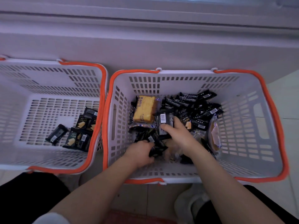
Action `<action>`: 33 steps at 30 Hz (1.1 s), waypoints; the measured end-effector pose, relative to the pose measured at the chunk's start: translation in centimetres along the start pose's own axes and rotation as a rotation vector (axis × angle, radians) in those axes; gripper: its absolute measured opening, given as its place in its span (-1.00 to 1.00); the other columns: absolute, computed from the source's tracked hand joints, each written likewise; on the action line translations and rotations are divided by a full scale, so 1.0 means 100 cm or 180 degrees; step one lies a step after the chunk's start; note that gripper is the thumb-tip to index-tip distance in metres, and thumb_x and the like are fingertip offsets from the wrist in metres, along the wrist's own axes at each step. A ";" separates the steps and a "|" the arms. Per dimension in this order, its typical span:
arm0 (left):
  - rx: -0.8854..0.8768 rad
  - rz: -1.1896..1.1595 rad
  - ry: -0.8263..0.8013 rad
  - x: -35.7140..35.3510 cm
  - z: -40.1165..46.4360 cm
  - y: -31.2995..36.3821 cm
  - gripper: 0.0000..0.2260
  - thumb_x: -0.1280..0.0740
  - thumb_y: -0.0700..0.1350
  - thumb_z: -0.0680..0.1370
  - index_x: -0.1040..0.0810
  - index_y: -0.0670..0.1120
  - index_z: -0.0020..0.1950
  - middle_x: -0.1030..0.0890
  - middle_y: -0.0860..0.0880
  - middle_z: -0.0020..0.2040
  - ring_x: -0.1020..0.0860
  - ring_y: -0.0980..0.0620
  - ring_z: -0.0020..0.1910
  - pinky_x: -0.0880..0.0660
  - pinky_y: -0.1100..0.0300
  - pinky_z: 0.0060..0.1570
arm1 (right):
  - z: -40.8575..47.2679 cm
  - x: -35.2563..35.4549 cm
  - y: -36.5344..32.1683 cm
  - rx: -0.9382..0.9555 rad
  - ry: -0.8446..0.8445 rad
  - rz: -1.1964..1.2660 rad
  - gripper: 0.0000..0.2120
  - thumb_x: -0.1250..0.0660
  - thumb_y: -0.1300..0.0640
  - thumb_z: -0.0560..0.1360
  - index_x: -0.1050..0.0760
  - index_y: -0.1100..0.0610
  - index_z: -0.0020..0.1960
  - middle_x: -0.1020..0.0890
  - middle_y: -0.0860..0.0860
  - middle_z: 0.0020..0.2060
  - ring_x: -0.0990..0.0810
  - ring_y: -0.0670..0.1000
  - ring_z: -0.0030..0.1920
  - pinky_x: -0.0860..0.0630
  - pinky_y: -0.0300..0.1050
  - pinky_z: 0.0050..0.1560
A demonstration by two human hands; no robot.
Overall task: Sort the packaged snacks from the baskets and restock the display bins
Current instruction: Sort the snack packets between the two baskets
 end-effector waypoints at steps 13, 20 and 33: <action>0.1771 -0.2468 0.3218 0.061 -0.166 -0.130 -0.84 -0.39 -0.03 0.46 -0.50 -0.07 -0.07 -0.53 0.03 -0.26 -0.50 0.04 -0.23 -0.30 0.25 -0.32 | -0.026 -0.177 -0.118 0.1359 0.0247 -0.0973 -0.72 -0.31 0.10 0.48 -0.41 0.12 0.16 -0.60 0.04 -0.03 -0.56 0.06 -0.02 -0.41 -0.12 -0.15; 0.2245 -0.2813 0.2863 0.042 -0.173 -0.168 -0.65 -0.38 -0.07 0.48 -0.50 -0.23 0.19 -0.60 -0.17 0.07 -0.55 -0.15 0.09 -0.40 0.11 -0.04 | -0.036 -0.209 -0.098 0.1601 0.0092 -0.2838 -0.73 -0.30 0.03 0.52 -0.43 0.19 0.11 -0.57 0.15 0.02 -0.54 0.15 0.07 -0.44 -0.06 -0.05; -0.0365 -0.1239 0.2162 0.062 -0.104 -0.024 -0.71 -0.23 -0.16 0.54 -0.47 -0.12 0.26 -0.51 -0.06 0.20 -0.42 -0.03 0.21 -0.34 0.16 0.20 | -0.011 -0.014 0.014 0.0129 0.1031 -0.2407 -0.81 -0.21 0.21 0.53 -0.49 0.20 0.12 -0.55 0.17 0.10 -0.49 0.14 0.15 -0.39 -0.09 0.03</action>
Point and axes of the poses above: each hand's wrist, its own z-axis towards the middle knuckle, its own x-axis out of the back of the hand, y = z × x, the point moved 4 cm from there along z, towards the middle knuckle
